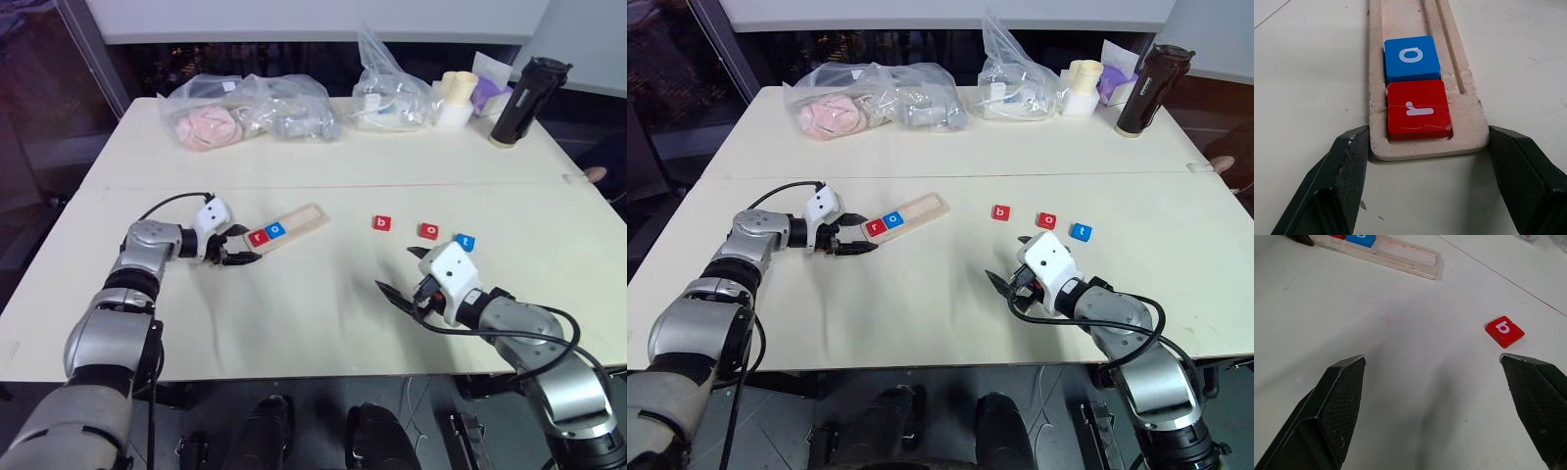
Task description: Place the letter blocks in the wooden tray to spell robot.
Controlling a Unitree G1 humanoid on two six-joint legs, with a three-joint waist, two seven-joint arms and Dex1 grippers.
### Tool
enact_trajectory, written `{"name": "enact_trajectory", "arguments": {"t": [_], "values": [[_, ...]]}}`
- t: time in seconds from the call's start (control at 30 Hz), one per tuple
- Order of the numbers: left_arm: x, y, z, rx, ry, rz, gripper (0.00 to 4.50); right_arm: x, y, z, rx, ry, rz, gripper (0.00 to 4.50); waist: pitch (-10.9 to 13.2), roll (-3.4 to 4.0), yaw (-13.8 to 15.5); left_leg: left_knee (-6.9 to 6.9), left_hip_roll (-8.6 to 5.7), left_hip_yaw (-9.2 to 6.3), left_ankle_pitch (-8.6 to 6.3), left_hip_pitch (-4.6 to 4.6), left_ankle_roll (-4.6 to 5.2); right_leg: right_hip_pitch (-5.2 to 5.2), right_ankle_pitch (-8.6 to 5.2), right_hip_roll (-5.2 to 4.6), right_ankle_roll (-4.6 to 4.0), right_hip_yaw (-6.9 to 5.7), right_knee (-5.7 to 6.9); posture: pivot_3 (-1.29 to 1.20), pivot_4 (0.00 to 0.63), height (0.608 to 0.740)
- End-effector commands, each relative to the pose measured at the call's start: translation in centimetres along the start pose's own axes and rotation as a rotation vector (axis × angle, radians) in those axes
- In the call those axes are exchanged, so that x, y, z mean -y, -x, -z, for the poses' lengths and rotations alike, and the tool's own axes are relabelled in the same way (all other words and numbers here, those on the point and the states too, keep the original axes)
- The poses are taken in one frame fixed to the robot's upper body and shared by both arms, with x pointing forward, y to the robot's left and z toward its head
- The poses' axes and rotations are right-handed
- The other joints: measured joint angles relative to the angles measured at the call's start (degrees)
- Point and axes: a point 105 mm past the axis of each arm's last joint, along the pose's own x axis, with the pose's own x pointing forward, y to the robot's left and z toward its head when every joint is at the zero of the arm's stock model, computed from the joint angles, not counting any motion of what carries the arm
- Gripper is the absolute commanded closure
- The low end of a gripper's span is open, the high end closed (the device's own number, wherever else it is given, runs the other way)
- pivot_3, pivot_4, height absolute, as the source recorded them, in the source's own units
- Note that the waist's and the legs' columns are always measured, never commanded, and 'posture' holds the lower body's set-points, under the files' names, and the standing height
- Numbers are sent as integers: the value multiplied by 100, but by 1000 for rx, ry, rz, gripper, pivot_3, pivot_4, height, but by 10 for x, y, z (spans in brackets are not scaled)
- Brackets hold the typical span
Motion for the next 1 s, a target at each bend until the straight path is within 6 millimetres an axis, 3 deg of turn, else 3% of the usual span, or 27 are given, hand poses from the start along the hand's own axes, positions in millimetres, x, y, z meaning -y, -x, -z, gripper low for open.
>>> {"name": "enact_trajectory", "arguments": {"t": [0.03, 0.6, 1.0], "values": [[29, -16, 8, -36, -28, 179, 1362, 5, 4, -15, 47, 46, 22, 0, 0, 0, 1, 0, -1, 0, -1, -1, 1, 0, 0, -1, -1, 0, 0, 0, 150, 725], [93, -50, -37, 82, -153, 509, 1362, 20, 6, -14, 42, 59, 75, 0, 1, -1, -20, -1, -15, 2, -11, -5, 20, -1, -2, -18, 3, 2, -4, 0, 150, 725], [106, -54, -26, 10, -254, 453, 1362, 17, 8, -9, 37, 54, 84, 0, 1, 0, -19, -2, -13, 2, -11, -4, 20, -4, -2, -20, 2, 5, -4, 0, 150, 725]]}}
